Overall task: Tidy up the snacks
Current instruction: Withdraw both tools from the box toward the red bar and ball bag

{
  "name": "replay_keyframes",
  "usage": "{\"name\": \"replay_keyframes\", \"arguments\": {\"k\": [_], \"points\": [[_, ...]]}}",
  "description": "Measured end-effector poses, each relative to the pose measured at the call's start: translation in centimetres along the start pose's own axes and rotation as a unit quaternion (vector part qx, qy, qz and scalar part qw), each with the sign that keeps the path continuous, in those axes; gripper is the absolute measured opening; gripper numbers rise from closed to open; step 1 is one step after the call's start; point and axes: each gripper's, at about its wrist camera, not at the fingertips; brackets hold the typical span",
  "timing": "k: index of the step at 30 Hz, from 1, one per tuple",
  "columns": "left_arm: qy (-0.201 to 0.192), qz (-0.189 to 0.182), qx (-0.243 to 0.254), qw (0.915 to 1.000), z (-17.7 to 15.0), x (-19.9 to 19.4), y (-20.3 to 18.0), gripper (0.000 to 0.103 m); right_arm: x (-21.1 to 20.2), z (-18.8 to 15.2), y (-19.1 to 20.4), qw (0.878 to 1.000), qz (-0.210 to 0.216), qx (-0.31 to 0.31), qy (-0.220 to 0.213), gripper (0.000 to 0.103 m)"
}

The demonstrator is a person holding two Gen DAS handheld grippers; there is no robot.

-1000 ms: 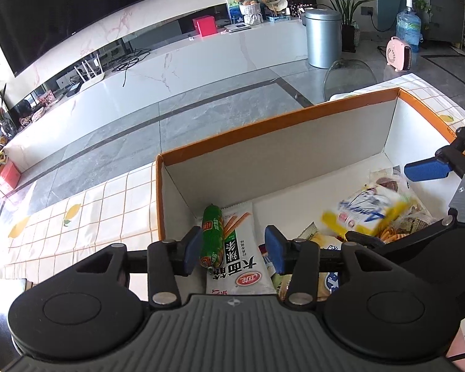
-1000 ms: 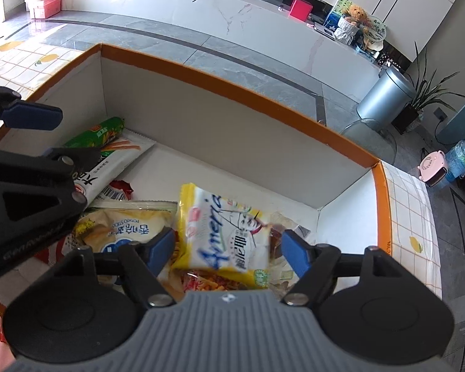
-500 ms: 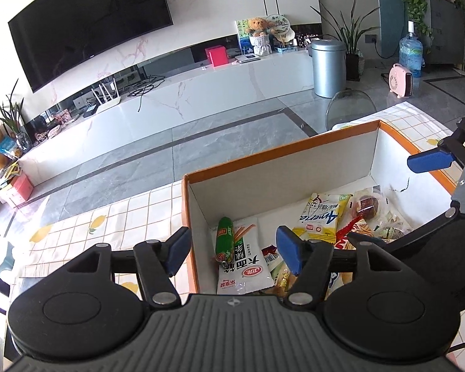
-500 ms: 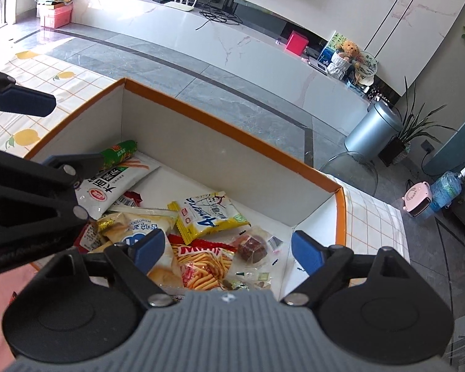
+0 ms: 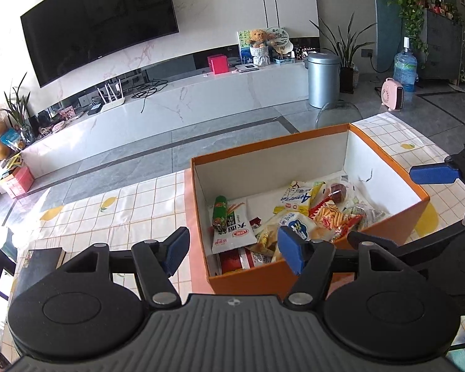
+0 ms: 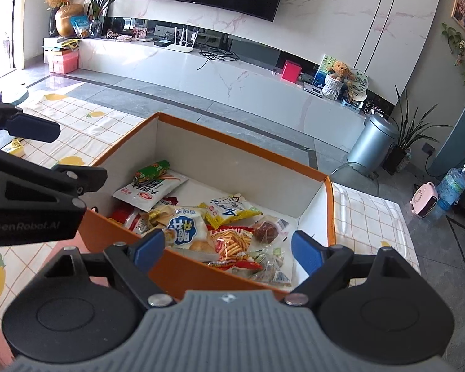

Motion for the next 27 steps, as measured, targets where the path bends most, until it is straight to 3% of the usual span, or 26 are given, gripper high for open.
{"name": "replay_keyframes", "arguments": {"k": [11,27], "points": [[0.021,-0.030,-0.051,0.9980,-5.1,-3.7,-0.5,0.079,-4.5,-6.0,0.5,0.997,-0.012,0.079,0.004,0.090],[0.049,-0.067,-0.077,0.9936,-10.6,-4.2,-0.4,0.079,-4.9,-12.8,1.7,0.988,-0.015,0.145,0.053,0.091]]}}
Point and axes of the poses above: each gripper's, at about its wrist camera, not at the fingertips, and x roughly the way its jaws point, y to its left, z to its top, and after that the axes turned 13 degrees about -y, right-handed
